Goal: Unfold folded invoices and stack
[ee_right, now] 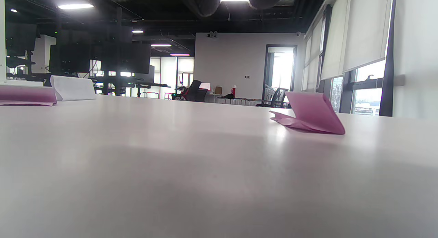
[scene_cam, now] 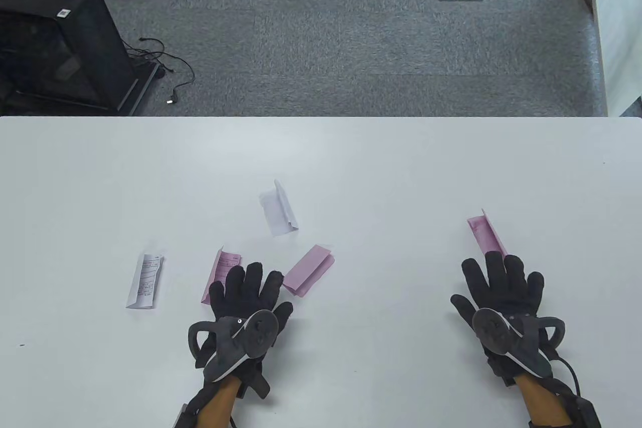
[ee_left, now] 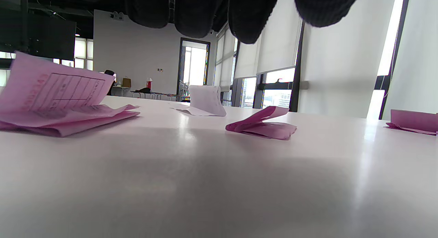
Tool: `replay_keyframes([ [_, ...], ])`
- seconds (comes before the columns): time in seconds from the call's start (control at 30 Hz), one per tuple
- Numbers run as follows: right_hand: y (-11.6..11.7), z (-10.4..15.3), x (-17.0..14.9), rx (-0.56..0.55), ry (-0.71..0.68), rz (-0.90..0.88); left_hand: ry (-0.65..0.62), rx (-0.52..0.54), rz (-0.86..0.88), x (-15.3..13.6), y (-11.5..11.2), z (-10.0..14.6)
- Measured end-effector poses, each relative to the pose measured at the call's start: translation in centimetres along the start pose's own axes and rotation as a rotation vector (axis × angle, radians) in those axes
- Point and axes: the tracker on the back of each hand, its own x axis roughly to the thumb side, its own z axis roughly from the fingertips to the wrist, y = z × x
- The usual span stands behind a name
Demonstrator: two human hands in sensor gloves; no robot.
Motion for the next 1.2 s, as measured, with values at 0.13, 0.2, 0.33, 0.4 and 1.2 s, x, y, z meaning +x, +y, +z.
replay_keyframes([
  [0.13, 0.0, 0.0, 0.0, -0.006, 0.001, -0.005, -0.003, 0.004, 0.0, 0.1, 0.0, 0.1],
  [0.2, 0.0, 0.0, 0.0, -0.006, 0.001, -0.005, -0.006, 0.006, 0.003, 0.2, 0.1, 0.0],
  [0.33, 0.0, 0.0, 0.0, -0.001, 0.005, -0.005, -0.01, 0.018, 0.038, 0.6, 0.4, -0.1],
  [0.4, 0.0, 0.0, 0.0, 0.0, 0.005, -0.008, -0.009, 0.025, 0.061, 0.9, 0.5, -0.2],
  [1.2, 0.3, -0.1, 0.7, 0.031, -0.031, -0.014, 0.273, -0.344, -0.033, 4.3, -3.8, -8.2],
])
